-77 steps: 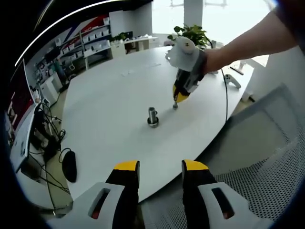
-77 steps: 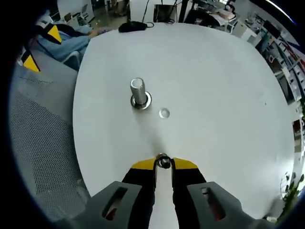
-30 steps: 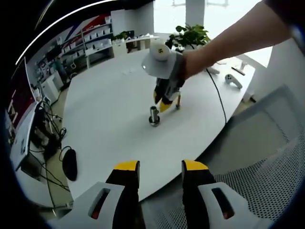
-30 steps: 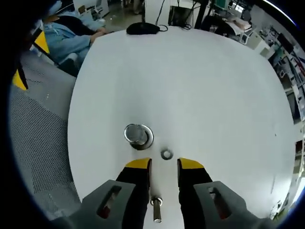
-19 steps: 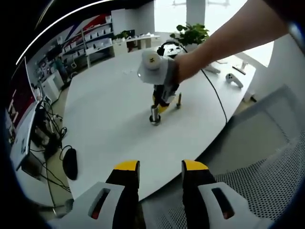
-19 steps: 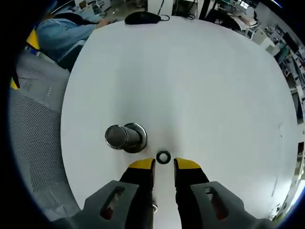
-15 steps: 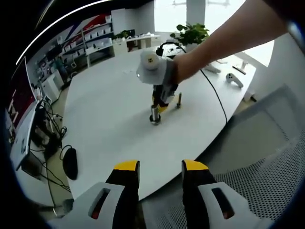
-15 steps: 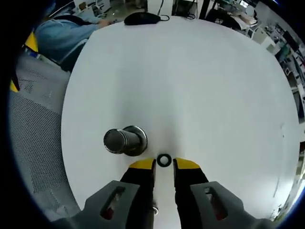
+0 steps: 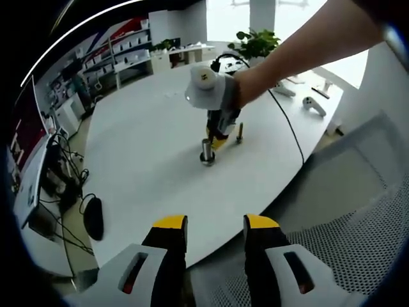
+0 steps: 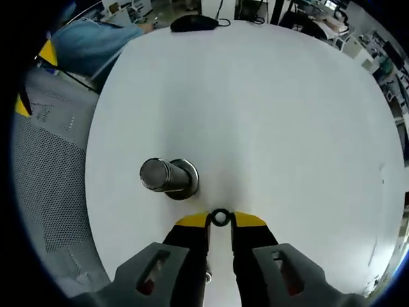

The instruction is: Place the washer onto the threaded stud by aligning its center hole with the stud, sliding it down to the base, and recovering from edge contact or off-axis alignment until the washer reaches the visible bottom stop.

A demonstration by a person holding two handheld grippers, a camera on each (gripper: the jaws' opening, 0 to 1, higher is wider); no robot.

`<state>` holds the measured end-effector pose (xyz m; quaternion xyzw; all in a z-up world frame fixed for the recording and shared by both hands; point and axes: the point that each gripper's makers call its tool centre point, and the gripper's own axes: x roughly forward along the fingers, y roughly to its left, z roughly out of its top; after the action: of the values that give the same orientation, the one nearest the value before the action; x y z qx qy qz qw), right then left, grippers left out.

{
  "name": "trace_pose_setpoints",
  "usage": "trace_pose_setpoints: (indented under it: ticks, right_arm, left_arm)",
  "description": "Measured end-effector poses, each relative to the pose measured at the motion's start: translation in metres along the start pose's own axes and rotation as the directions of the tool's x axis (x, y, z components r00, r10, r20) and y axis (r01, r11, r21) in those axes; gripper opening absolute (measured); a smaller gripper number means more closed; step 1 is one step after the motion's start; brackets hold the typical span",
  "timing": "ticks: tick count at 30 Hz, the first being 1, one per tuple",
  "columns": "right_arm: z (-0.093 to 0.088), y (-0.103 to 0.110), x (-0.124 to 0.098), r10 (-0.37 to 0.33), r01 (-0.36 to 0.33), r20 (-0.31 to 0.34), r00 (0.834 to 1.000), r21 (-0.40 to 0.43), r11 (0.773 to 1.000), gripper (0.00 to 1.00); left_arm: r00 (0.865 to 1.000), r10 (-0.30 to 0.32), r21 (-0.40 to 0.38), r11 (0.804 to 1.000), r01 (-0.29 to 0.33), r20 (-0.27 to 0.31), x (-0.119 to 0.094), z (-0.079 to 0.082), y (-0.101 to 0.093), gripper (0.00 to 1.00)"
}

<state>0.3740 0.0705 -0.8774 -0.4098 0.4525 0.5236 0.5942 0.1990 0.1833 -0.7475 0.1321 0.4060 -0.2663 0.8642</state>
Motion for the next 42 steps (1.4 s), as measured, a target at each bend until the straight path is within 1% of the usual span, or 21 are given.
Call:
trace_pose_setpoints:
  ticks: [4,6,10,12,14,18,20,24,25,28,29,31,34,36,38,42]
  right_arm:
    - [-0.003,0.001,0.000,0.008,-0.008,-0.014,1.000,-0.004,1.000,0.17]
    - [-0.004,0.002,-0.002,0.009,-0.009,-0.025,1.000,-0.028,1.000,0.17]
    - [-0.005,-0.002,0.000,0.009,-0.009,-0.023,1.000,-0.004,1.000,0.16]
    - [-0.004,-0.002,0.000,0.011,-0.011,-0.030,0.999,-0.018,1.000,0.15]
    - [-0.004,-0.003,0.000,0.009,-0.009,-0.043,0.999,-0.011,1.000,0.15]
    - [-0.004,-0.003,0.002,0.016,-0.020,-0.092,0.996,-0.047,0.999,0.14]
    - [-0.003,-0.001,0.002,0.008,-0.014,-0.117,0.993,-0.048,0.999,0.14]
    - [-0.004,-0.001,0.002,-0.016,0.009,-0.132,0.991,-0.053,0.999,0.14]
    - [-0.004,-0.002,0.002,-0.018,0.011,-0.126,0.992,-0.054,0.998,0.13]
    - [-0.005,-0.003,0.000,-0.023,0.022,-0.078,0.997,-0.011,1.000,0.13]
    - [-0.006,-0.003,0.000,-0.029,0.030,-0.063,0.998,0.016,0.999,0.13]
    - [-0.011,-0.005,-0.002,-0.046,0.048,-0.066,0.997,0.019,0.999,0.13]
    - [-0.011,-0.006,-0.008,-0.068,0.069,-0.038,0.997,0.043,0.997,0.13]
    - [-0.008,-0.010,-0.016,-0.087,0.087,-0.012,0.996,0.066,0.994,0.13]
    - [-0.005,-0.010,-0.026,-0.080,0.076,0.020,0.997,0.127,0.989,0.13]
    - [-0.008,-0.017,-0.043,-0.105,0.100,0.031,0.994,0.137,0.985,0.13]
  left_arm:
    - [1.000,-0.002,0.002,1.000,0.002,-0.001,0.001,0.000,-0.001,0.33]
    - [1.000,-0.002,0.001,1.000,0.002,-0.003,0.001,0.000,-0.001,0.33]
    - [1.000,0.001,-0.001,1.000,-0.001,0.001,0.001,0.000,0.000,0.33]
    - [1.000,0.000,0.001,1.000,0.000,-0.003,0.001,0.000,-0.001,0.33]
    - [1.000,-0.001,0.002,1.000,0.001,-0.004,0.001,-0.001,-0.001,0.33]
    - [1.000,-0.002,0.003,1.000,0.002,-0.005,0.001,-0.001,-0.001,0.33]
    - [1.000,-0.001,0.004,1.000,0.001,-0.006,0.001,-0.001,-0.001,0.33]
    - [1.000,0.003,0.000,1.000,-0.003,-0.004,0.001,-0.001,0.000,0.33]
    - [1.000,0.003,0.001,1.000,-0.003,-0.005,0.001,-0.001,0.000,0.33]
    - [1.000,0.004,0.002,1.000,-0.004,-0.008,0.001,-0.002,0.000,0.33]
    - [1.000,0.004,0.002,1.000,-0.004,-0.007,0.001,-0.002,0.001,0.33]
    - [1.000,0.006,0.000,1.000,-0.006,-0.006,0.001,-0.002,0.001,0.33]
    - [1.000,0.005,0.002,1.000,-0.005,-0.006,0.002,-0.002,0.001,0.33]
    - [1.000,0.004,0.004,1.000,-0.004,-0.004,0.002,-0.002,0.000,0.33]
    - [1.000,0.004,0.008,1.000,-0.004,-0.004,0.002,-0.002,0.000,0.33]
    - [1.000,0.002,0.014,1.000,-0.002,0.000,0.002,0.000,0.000,0.33]
